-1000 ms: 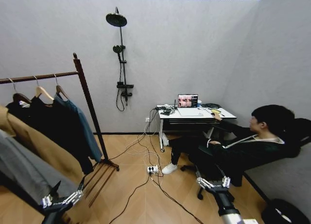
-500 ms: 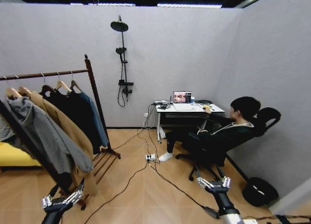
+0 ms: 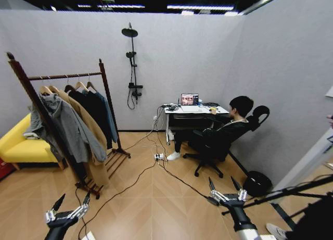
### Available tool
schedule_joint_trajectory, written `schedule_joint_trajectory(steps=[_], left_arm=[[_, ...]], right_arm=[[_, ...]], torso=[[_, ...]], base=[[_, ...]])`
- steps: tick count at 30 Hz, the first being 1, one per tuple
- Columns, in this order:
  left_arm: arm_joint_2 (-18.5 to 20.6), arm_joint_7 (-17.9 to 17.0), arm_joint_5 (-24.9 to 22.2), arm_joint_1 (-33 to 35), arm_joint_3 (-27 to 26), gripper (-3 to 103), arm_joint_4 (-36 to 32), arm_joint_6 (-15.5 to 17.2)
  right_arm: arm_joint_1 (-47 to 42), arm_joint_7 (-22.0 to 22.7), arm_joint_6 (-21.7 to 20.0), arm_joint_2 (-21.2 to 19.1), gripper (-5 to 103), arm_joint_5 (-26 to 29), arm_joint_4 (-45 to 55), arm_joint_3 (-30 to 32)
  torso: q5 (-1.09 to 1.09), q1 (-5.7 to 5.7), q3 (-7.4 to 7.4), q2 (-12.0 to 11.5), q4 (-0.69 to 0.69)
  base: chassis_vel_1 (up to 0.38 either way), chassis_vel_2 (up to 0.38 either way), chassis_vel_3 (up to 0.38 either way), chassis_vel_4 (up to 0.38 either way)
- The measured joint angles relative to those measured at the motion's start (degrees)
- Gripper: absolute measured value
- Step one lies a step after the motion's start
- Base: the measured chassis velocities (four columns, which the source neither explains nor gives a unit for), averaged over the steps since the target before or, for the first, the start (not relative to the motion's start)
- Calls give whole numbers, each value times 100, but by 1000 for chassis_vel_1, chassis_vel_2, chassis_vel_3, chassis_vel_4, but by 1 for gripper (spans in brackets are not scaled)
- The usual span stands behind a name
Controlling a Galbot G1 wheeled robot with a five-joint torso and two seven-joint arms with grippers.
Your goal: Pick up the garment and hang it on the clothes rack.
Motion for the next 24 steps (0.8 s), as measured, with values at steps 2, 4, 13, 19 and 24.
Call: schedule_joint_trajectory(steps=[2,4,13,19,24], left_arm=[[0,1,-1,0,1,100,0,0],[0,1,0,1,1,100,0,0],[0,1,0,-1,1,100,1,0],[0,1,0,-2,1,100,0,0],[0,1,-1,0,1,100,0,0]], right_arm=[[1,0,0,0,100,0,0,-1],[0,0,0,0,100,0,0,0],[-3,0,0,1,100,0,0,0],[3,0,0,0,100,0,0,0],[2,0,0,1,100,0,0,0]], torso=[[-8,2,2,-2,0],[-3,0,1,-1,1],[-9,-1,1,-1,-3],[-6,9,3,-6,0],[-6,4,1,-3,-1]], base=[[338,-371,-342,366],[333,-349,-346,313],[93,-125,-142,147],[-63,27,74,-42],[-12,9,13,-9]])
